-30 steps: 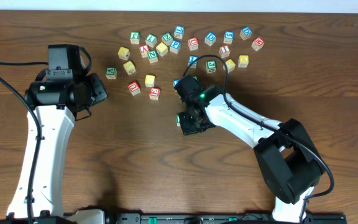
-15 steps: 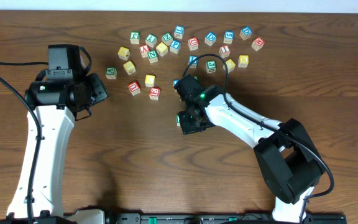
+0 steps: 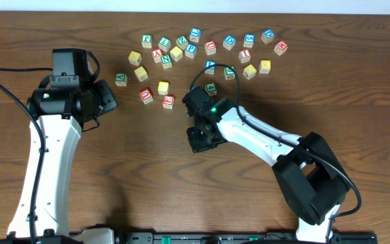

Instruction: Spell out ROBOT

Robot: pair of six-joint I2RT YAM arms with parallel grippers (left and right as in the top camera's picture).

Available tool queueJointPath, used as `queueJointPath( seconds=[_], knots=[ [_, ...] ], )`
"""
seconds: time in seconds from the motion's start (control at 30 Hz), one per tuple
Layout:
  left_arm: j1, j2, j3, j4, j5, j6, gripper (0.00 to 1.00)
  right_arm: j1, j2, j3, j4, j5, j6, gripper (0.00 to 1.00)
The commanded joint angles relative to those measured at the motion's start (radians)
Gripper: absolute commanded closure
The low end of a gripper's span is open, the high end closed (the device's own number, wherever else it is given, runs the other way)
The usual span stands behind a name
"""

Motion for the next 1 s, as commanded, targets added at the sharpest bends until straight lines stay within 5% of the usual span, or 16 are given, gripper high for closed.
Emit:
queueJointPath(
  seconds=[0.0,0.97],
  knots=[
    [0.003,0.003,0.003,-0.001,-0.013,0.021,0.78,0.003,-0.021,-0.004,0.019,0.005,0.010,0.99],
    [0.003,0.003,0.003,0.001,-0.012,0.021,0.78,0.001,-0.002,-0.004,0.068,0.031,0.032,0.99]
  ],
)
